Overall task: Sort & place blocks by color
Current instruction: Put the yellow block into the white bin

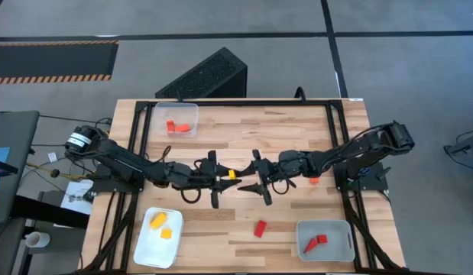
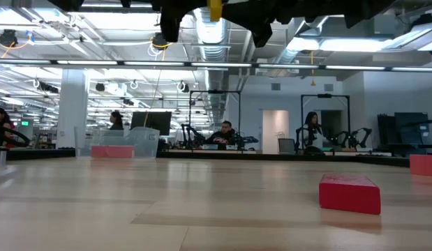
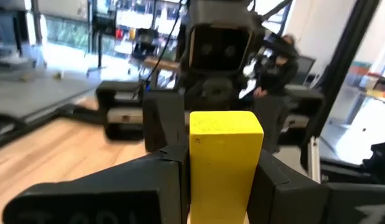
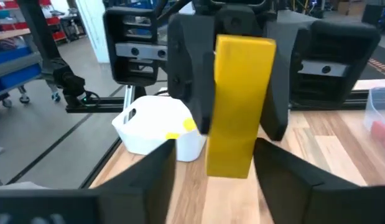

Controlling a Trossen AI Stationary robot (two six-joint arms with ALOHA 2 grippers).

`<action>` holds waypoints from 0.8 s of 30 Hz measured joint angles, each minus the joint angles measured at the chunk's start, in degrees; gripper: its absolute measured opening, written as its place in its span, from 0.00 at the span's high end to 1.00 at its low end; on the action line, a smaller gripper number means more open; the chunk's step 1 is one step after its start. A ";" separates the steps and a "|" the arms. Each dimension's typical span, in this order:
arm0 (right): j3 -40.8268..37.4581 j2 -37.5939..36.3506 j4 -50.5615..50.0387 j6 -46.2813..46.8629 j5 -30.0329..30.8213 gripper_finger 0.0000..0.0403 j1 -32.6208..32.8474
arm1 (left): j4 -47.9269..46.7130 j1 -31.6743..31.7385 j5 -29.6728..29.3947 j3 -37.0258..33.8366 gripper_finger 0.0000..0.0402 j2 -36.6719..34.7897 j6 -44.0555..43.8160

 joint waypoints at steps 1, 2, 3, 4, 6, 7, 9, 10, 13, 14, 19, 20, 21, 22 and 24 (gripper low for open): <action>0.00 -0.03 -0.11 0.03 -0.13 0.42 -0.24 | -2.41 0.01 0.08 0.00 0.82 -1.02 -0.91; 0.00 -0.16 -0.56 0.07 -0.42 0.39 -0.52 | -5.31 -0.12 0.46 0.00 0.82 -2.02 -2.13; 0.00 -0.68 -1.77 0.07 -0.69 0.36 -0.81 | -8.80 -0.40 0.48 0.00 0.82 -3.31 -3.47; 0.00 -1.27 -2.84 0.07 -0.76 0.34 -0.95 | -12.85 -0.85 0.36 -0.04 0.82 -5.06 -4.78; 0.13 -2.36 -5.10 0.09 -0.72 0.31 -0.96 | -20.90 -2.18 -0.17 -0.04 0.82 -9.36 -7.82; 0.12 -3.15 -7.21 0.17 -0.70 0.30 -0.98 | -25.53 -3.09 -0.65 -0.04 0.82 -11.80 -9.71; 0.09 -4.52 -10.03 0.70 -0.57 0.29 -1.02 | -35.24 -5.20 -1.57 -0.04 0.82 -16.21 -14.73; 0.09 -5.35 -11.27 0.96 -0.52 0.29 -1.02 | -40.25 -6.45 -1.77 -0.04 0.82 -18.64 -18.12; 0.09 -7.81 -14.03 1.20 -0.46 0.29 -1.01 | -51.64 -11.57 -3.41 -0.04 0.82 -24.44 -31.20; 0.09 -8.32 -14.26 1.20 -0.36 0.29 -0.89 | -54.67 -13.90 -4.55 -0.04 0.82 -25.72 -34.84; 0.09 -9.11 -14.12 1.68 -0.24 0.29 -0.04 | -65.89 -25.14 -6.31 -0.04 0.82 -27.02 -51.45; 0.09 -9.11 -14.15 2.03 -0.24 0.29 0.05 | -68.36 -26.97 -6.08 -0.04 0.82 -26.62 -55.61; 0.09 -9.08 -14.14 2.19 -0.24 0.29 0.05 | -70.87 -28.79 -5.52 -0.04 0.82 -25.82 -60.32; 0.09 -8.82 -13.91 2.24 -0.24 0.29 0.05 | -73.34 -30.14 -4.51 -0.04 0.82 -24.65 -64.91; 0.08 -8.46 -14.32 2.27 -0.10 0.29 0.00 | -77.79 -32.17 -0.43 -0.04 0.82 -21.51 -71.97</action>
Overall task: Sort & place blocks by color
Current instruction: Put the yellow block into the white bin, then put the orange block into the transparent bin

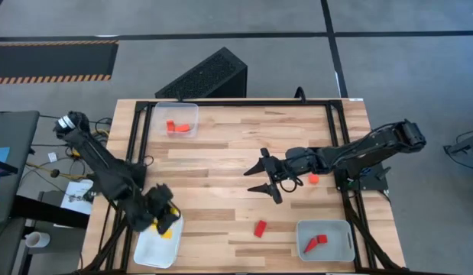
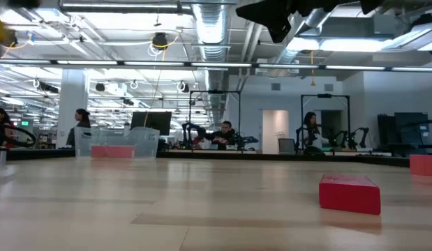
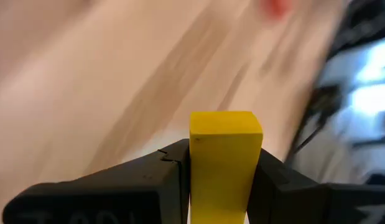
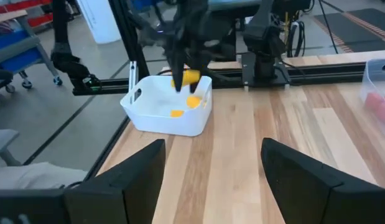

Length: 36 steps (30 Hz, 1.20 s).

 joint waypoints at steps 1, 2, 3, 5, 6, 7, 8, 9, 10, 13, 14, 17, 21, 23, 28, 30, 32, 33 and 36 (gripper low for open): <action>-0.06 0.01 -0.05 0.05 0.03 0.29 0.00 | -1.20 -0.77 2.76 0.00 0.82 1.72 -2.25; -0.06 0.15 0.31 0.27 0.03 0.29 -0.02 | -1.60 -1.33 5.52 0.00 0.82 3.37 -3.80; 0.03 0.53 0.86 0.68 0.03 0.29 -0.02 | -1.62 -1.77 7.73 0.00 0.82 5.15 -4.72; 0.01 1.03 0.22 1.09 0.03 0.29 0.00 | -1.18 -2.42 10.77 0.00 0.82 8.33 -5.92; -0.08 1.04 0.03 1.17 0.01 0.29 0.00 | -1.03 -2.62 11.44 0.00 0.82 9.86 -6.48; -0.08 1.02 0.45 1.16 0.03 0.29 0.00 | -1.16 -2.62 12.19 0.00 0.82 11.40 -6.85; -0.04 0.94 0.83 1.19 0.01 0.29 0.00 | -1.49 -2.59 13.09 0.00 0.82 12.90 -6.89; -0.03 0.91 0.89 1.22 0.01 0.29 -0.01 | -1.68 -2.54 14.29 0.00 0.82 14.29 -6.77; -0.02 0.92 0.73 1.28 0.01 0.29 -0.02 | -1.56 -2.34 15.70 0.00 0.80 15.56 -6.26; -0.02 0.95 0.50 1.62 0.02 0.29 0.14 | -1.53 -2.22 19.91 0.00 0.75 18.57 -5.75; -0.02 0.95 0.53 1.64 0.03 0.29 0.33 | -1.45 -2.22 20.67 0.00 0.74 19.27 -5.83; -0.02 0.95 0.44 1.64 0.01 0.29 0.67 | -1.33 -2.22 22.73 0.00 0.70 20.16 -6.30; -0.02 0.95 0.05 1.64 -0.01 0.29 0.68 | -0.91 -2.13 22.46 0.00 0.66 19.10 -6.22; -0.02 0.95 0.22 1.64 -0.01 0.29 0.64 | -0.72 -1.87 22.44 0.00 0.64 18.16 -5.65; -0.02 0.95 0.27 1.62 -0.01 0.29 0.68 | -0.04 -1.01 20.66 0.00 0.60 13.82 -4.99; -0.02 0.95 0.29 1.62 -0.01 0.29 0.68 | 0.24 -0.97 16.96 0.00 0.59 11.18 -3.76; -0.02 0.95 0.29 1.62 -0.01 0.29 0.66 | 0.93 -0.99 10.38 0.00 0.59 8.42 -1.61; -0.02 0.95 0.30 1.62 -0.01 0.29 0.66 | 1.26 -0.99 6.13 0.00 0.59 7.07 0.46; -0.02 0.95 0.21 1.79 -0.01 0.29 0.66 | 5.10 -0.99 -9.12 0.00 0.60 3.51 10.80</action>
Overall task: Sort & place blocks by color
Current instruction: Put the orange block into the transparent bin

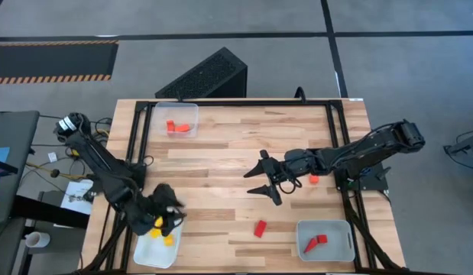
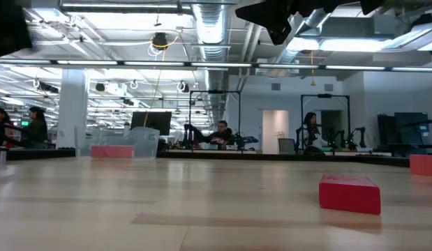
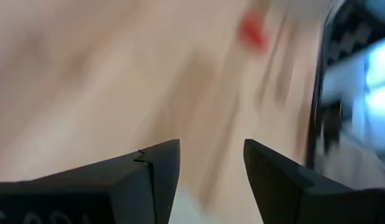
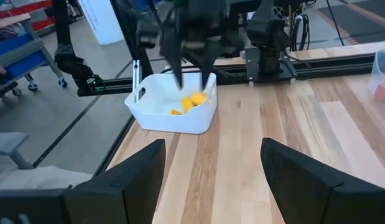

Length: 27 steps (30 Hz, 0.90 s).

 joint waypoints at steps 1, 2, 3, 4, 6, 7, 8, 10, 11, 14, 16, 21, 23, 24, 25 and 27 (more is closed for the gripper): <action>0.00 0.00 -0.09 0.46 0.00 0.29 0.01 | 1.28 0.02 -4.93 0.00 0.60 -0.86 4.60; 0.00 0.00 -0.22 0.95 0.00 0.29 0.09 | 3.27 0.13 -9.79 0.00 0.60 -1.58 10.22; 0.00 0.00 -0.51 1.11 0.00 0.29 0.24 | 6.00 0.27 -13.45 0.00 0.61 -2.11 17.17; 0.00 0.00 -0.91 1.18 0.10 0.29 0.38 | 9.03 0.68 -15.66 0.00 0.61 -2.63 24.42; -0.12 0.00 -1.12 1.43 1.36 0.29 0.42 | 14.48 2.07 -16.83 0.00 0.61 -3.83 36.41; -0.13 0.00 -1.38 1.99 2.00 0.29 0.42 | 17.86 3.39 -16.13 -0.06 0.61 -4.54 41.92; -0.14 0.00 -1.68 2.79 2.46 0.29 0.42 | 21.76 4.98 -14.59 -0.41 0.61 -5.22 46.90; -0.15 0.00 -2.38 3.25 3.16 0.29 0.39 | 29.45 8.95 -8.65 -2.26 0.61 -6.24 55.53; -0.15 0.00 -2.55 3.30 3.41 0.29 0.33 | 33.90 11.36 -3.46 -3.72 0.61 -6.58 58.67; -0.15 0.00 -2.52 3.30 6.08 0.29 0.37 | 49.61 19.32 14.24 -8.78 0.61 -6.33 64.61; -0.15 0.00 -2.62 3.76 7.47 0.29 0.33 | 58.94 23.67 22.75 -12.31 0.61 -5.38 66.86; -0.17 0.00 -3.06 5.06 7.69 0.29 0.31 | 75.98 31.28 28.52 -17.72 0.61 -3.57 71.64; -0.17 0.00 -4.20 6.81 7.69 0.29 0.31 | 78.39 33.31 28.57 -18.54 0.61 -3.16 72.88; -0.20 0.00 -4.87 7.71 7.69 0.29 0.28 | 78.97 34.04 28.62 -18.75 0.61 -3.16 73.47; -0.20 0.01 -5.58 8.53 7.73 0.29 0.26 | 79.66 34.78 28.88 -18.73 0.61 -3.16 74.05; -0.20 0.00 -7.19 9.46 8.39 0.29 0.26 | 80.47 36.09 29.78 -18.69 0.61 -3.24 75.25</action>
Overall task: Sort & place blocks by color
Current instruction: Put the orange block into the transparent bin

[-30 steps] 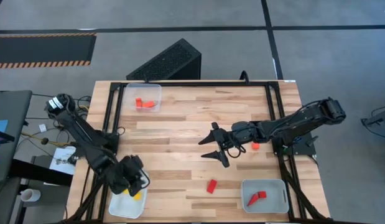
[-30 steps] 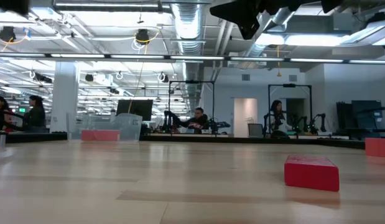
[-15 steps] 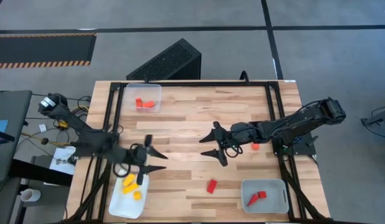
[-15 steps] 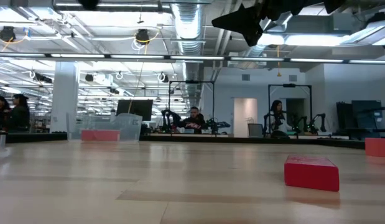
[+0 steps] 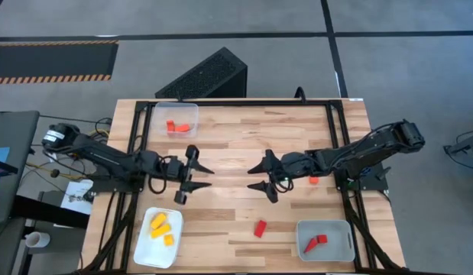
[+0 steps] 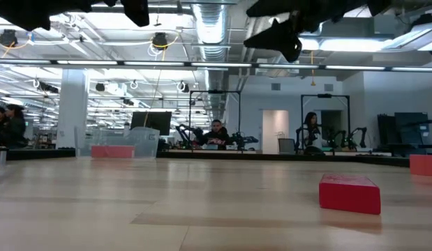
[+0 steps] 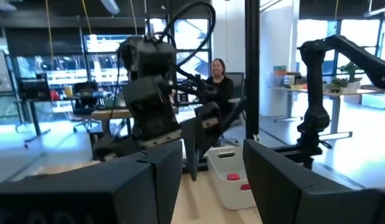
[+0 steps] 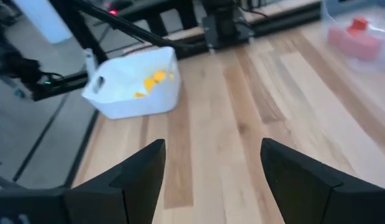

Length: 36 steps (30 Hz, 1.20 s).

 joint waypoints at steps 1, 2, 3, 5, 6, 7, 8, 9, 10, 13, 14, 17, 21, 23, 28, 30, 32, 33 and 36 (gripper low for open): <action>0.00 0.00 -0.71 0.36 0.71 0.29 0.00 | 0.15 0.64 0.55 0.00 0.61 0.02 0.57; 0.00 0.02 -1.19 0.85 1.71 0.29 0.00 | 0.58 1.27 1.38 0.00 0.61 0.02 0.89; 0.00 0.01 -1.61 1.63 2.67 0.29 0.00 | 1.26 1.96 2.18 0.00 0.61 0.02 0.99; 0.00 0.04 -2.57 2.86 4.27 0.29 0.00 | 2.43 3.21 4.52 0.00 0.61 0.02 0.65; 0.00 0.09 -3.12 3.23 5.05 0.29 0.00 | 2.79 3.88 5.90 0.00 0.61 0.02 0.28; -0.01 0.13 -3.62 3.66 5.54 0.29 0.00 | 3.16 4.47 7.28 0.00 0.61 0.02 0.10; -0.02 0.13 -3.80 4.19 6.00 0.29 0.00 | 3.42 4.95 8.41 0.00 0.61 0.02 -0.10; -0.02 0.13 -3.84 5.18 6.56 0.29 0.07 | 3.54 5.41 9.20 0.00 0.61 0.02 -0.11; -0.02 0.13 -3.90 6.23 6.69 0.29 0.13 | 3.56 5.81 9.34 0.00 0.61 0.02 -0.13; -0.02 0.13 -4.67 8.26 7.19 0.29 0.63 | 3.90 6.78 9.34 0.00 0.61 0.02 -0.73; -0.02 0.13 -4.83 8.44 8.44 0.29 1.18 | 4.03 7.08 9.33 0.00 0.61 0.02 -1.01; -0.02 0.13 -5.39 8.41 13.13 0.29 4.12 | 4.20 7.71 9.30 0.00 0.61 0.02 -2.10; -0.02 0.11 -6.90 8.41 18.21 0.29 8.39 | 4.31 8.16 9.32 0.09 0.61 0.02 -3.07; -0.01 -0.07 -8.51 9.24 19.50 0.29 9.87 | 4.17 8.26 9.30 0.59 0.61 0.02 -4.53; 2.74 -0.05 -23.82 20.07 19.50 0.29 10.22 | 4.10 8.26 9.28 1.09 0.61 0.02 -6.43; 3.94 0.73 -31.85 25.36 18.11 0.29 9.44 | 4.10 8.24 8.18 1.09 0.61 0.02 -6.91; 4.15 1.37 -39.88 30.38 16.78 0.29 8.89 | 4.05 8.24 4.73 1.09 0.61 0.02 -8.12; 4.16 1.31 -43.44 33.38 16.77 0.29 8.90 | 3.91 8.24 2.63 1.09 0.61 0.02 -8.88; 4.39 0.98 -53.77 46.42 17.15 0.29 8.98 | 2.23 8.26 -2.32 1.14 0.61 0.00 -10.30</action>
